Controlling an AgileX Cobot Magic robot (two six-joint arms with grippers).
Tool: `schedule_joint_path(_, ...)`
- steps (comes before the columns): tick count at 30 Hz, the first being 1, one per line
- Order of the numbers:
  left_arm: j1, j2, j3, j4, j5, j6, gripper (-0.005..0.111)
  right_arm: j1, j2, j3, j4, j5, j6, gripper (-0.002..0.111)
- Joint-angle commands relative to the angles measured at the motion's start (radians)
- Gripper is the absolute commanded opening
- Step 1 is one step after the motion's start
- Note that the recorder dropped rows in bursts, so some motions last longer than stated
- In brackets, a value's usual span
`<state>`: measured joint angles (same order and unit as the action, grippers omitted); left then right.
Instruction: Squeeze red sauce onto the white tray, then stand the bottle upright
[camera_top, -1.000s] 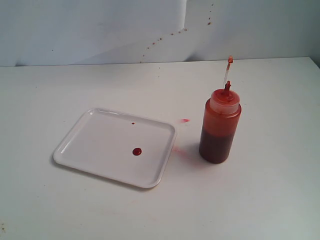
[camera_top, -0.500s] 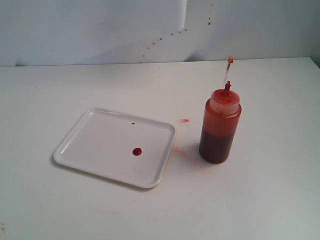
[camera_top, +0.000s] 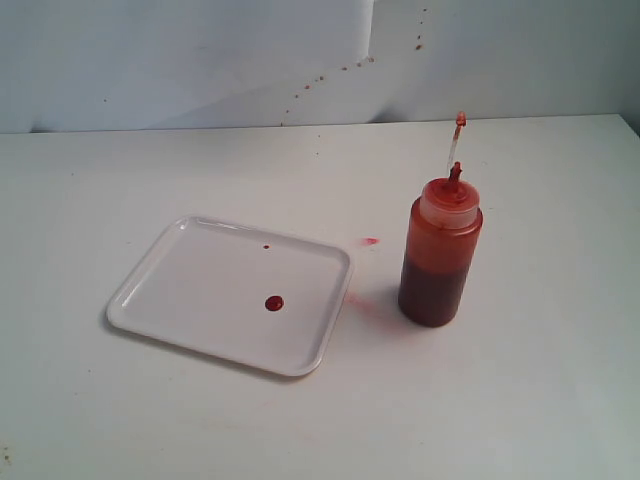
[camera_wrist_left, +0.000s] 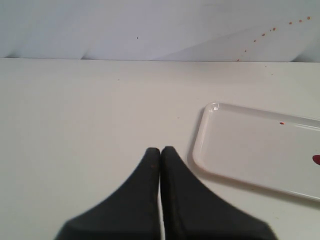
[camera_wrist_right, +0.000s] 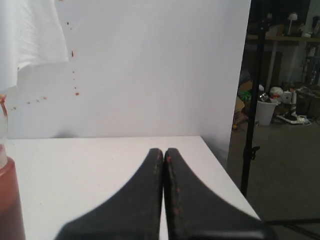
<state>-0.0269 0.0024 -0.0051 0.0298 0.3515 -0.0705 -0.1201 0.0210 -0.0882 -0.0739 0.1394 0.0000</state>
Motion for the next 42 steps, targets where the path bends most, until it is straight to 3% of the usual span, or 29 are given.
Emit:
schedule_joint_path(1, 0.000, -0.002, 0.005, -0.006, -0.005, -0.004, 0.001, -0.005, -0.021, 0.055, -0.039, -0.003, 0.033, 0.000)
schedule_joint_path(20, 0.000, -0.002, 0.005, -0.006, -0.005, -0.004, 0.001, -0.007, -0.021, 0.088, 0.014, 0.188, -0.084, 0.000)
schedule_joint_path(33, 0.000, -0.002, 0.005, -0.006, -0.005, -0.004, 0.001, -0.007, -0.021, 0.088, 0.068, 0.199, -0.076, 0.000)
schedule_joint_path(42, 0.000, -0.002, 0.005, -0.006, -0.005, -0.004, 0.001, 0.100, -0.021, 0.088, 0.066, 0.205, -0.078, 0.000)
